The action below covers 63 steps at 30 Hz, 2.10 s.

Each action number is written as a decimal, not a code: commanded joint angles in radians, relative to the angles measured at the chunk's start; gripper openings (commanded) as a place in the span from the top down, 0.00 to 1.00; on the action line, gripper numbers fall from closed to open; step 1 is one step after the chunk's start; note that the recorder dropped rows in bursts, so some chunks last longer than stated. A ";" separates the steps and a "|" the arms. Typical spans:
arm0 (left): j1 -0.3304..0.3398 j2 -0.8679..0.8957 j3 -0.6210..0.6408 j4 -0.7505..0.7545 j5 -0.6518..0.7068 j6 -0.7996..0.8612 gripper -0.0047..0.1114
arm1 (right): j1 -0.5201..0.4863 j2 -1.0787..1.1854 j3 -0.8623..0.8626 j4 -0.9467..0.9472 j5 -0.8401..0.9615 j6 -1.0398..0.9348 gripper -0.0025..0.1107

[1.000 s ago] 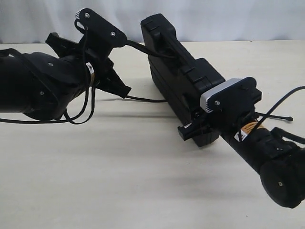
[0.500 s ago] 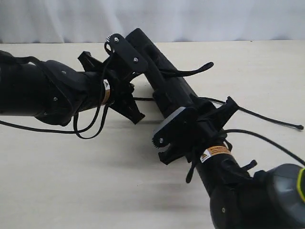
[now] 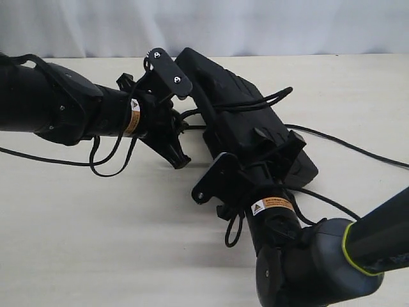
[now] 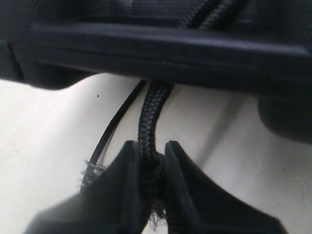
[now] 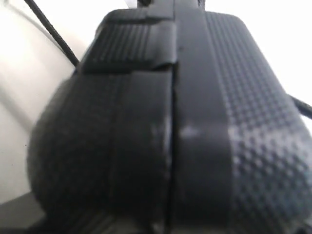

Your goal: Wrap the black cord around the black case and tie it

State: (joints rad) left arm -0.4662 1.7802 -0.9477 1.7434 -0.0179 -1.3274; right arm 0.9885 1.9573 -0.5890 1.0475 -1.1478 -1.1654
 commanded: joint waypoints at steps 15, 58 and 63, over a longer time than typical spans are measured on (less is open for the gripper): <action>0.003 0.007 -0.034 0.001 0.005 0.008 0.96 | -0.009 -0.078 -0.003 0.156 0.251 0.021 0.29; 0.001 0.007 -0.066 -0.059 -0.134 0.022 0.96 | -0.009 -0.321 -0.001 0.333 0.605 -0.104 0.04; 0.001 0.007 -0.066 -0.065 -0.122 0.022 0.96 | -0.009 -0.458 -0.001 0.466 0.721 -0.226 0.04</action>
State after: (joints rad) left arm -0.4618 1.7955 -0.9952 1.6994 -0.1323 -1.3045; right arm 0.9790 1.5609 -0.5919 1.4447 -0.5181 -1.3288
